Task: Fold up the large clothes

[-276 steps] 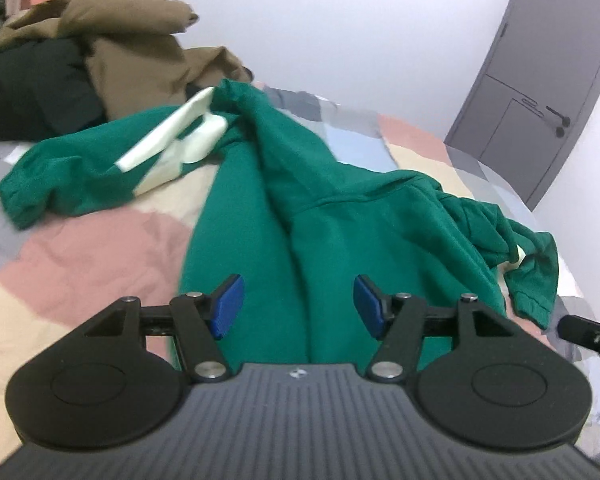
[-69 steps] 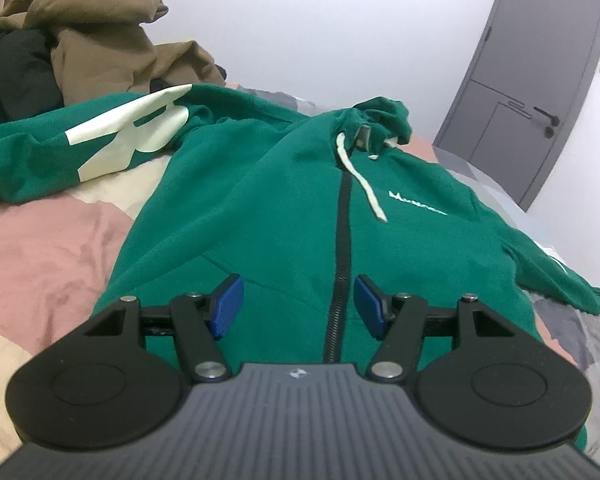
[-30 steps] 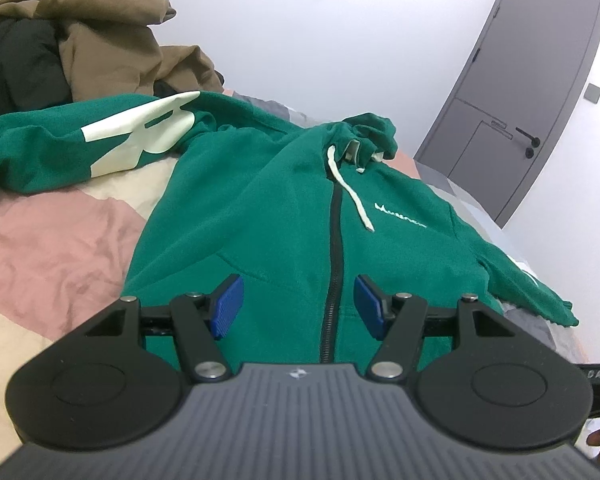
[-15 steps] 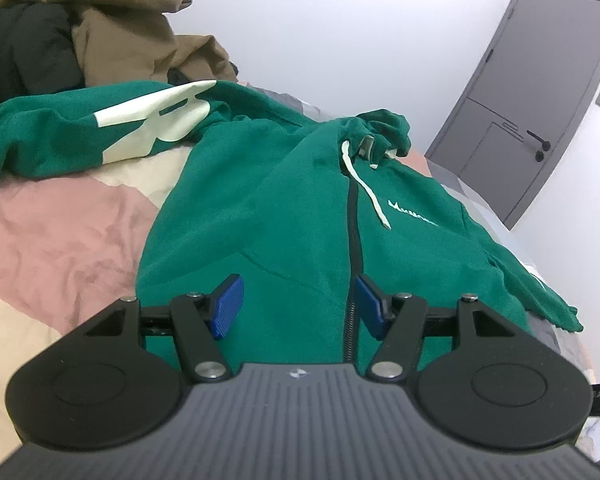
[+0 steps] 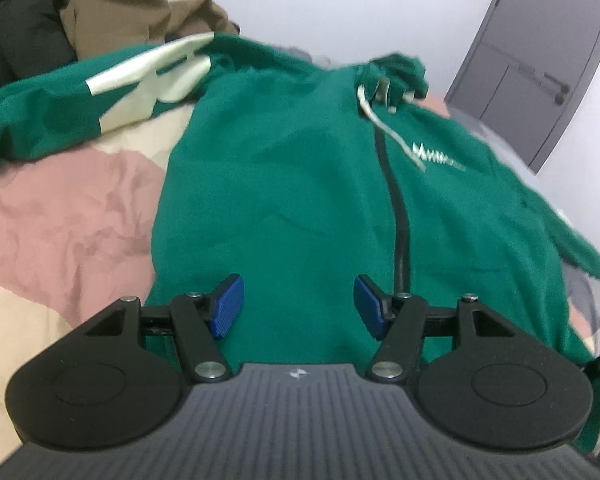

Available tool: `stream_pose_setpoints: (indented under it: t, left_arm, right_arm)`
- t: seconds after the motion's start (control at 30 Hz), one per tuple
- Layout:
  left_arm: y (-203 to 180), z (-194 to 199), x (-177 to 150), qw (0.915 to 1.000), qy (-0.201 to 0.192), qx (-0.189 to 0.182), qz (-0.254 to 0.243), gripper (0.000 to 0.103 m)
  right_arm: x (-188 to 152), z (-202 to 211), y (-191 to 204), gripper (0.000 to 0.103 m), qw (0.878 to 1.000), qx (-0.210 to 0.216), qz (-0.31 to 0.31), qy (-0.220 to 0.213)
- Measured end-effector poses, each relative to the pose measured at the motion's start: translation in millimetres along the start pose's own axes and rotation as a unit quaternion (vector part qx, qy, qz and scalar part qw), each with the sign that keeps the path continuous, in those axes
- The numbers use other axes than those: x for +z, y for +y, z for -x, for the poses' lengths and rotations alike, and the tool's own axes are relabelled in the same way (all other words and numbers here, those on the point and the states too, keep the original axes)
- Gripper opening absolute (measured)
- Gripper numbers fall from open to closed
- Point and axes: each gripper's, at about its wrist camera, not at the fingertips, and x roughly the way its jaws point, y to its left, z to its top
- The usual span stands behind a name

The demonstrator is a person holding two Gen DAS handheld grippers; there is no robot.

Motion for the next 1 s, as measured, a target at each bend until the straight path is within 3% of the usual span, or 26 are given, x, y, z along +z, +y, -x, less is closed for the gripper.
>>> stream_pose_setpoints:
  t: [0.07,0.17,0.23,0.43,0.6,0.73,1.0]
  left_arm:
    - [-1,-6,-2,0.9999,0.011,0.003,-0.007,0.066]
    - [-5,-9,-4,0.9997,0.019,0.005,-0.016,0.066]
    - [-7,-10,-4,0.9996,0.021,0.004,-0.02,0.067]
    - [-11,-7,-5,0.9997,0.01,0.003,-0.023,0.067]
    - [-9,0,-2,0.9999,-0.008,-0.001,-0.006,0.067]
    - [-10,3,1,0.9998,-0.022,-0.004,0.004,0.067]
    - [-12,-1,3,0.9995,-0.031,0.007,0.005,0.068]
  right_arm:
    - [1,5,-6,0.023,1.0,0.015,-0.026,-0.007]
    - [2,17,-17,0.034,0.997,0.037,-0.056,-0.022]
    - [5,27,-22,0.049,0.996,0.035,-0.066,-0.04]
    - [33,50,-51,0.075,0.989,0.049,-0.096,-0.098]
    - [66,50,-84,0.077,0.982,0.056,-0.123,-0.13]
    - [90,34,-111,0.093,0.978,0.074,-0.134,-0.142]
    - [121,-25,-175,0.093,0.96,0.094,-0.211,-0.155]
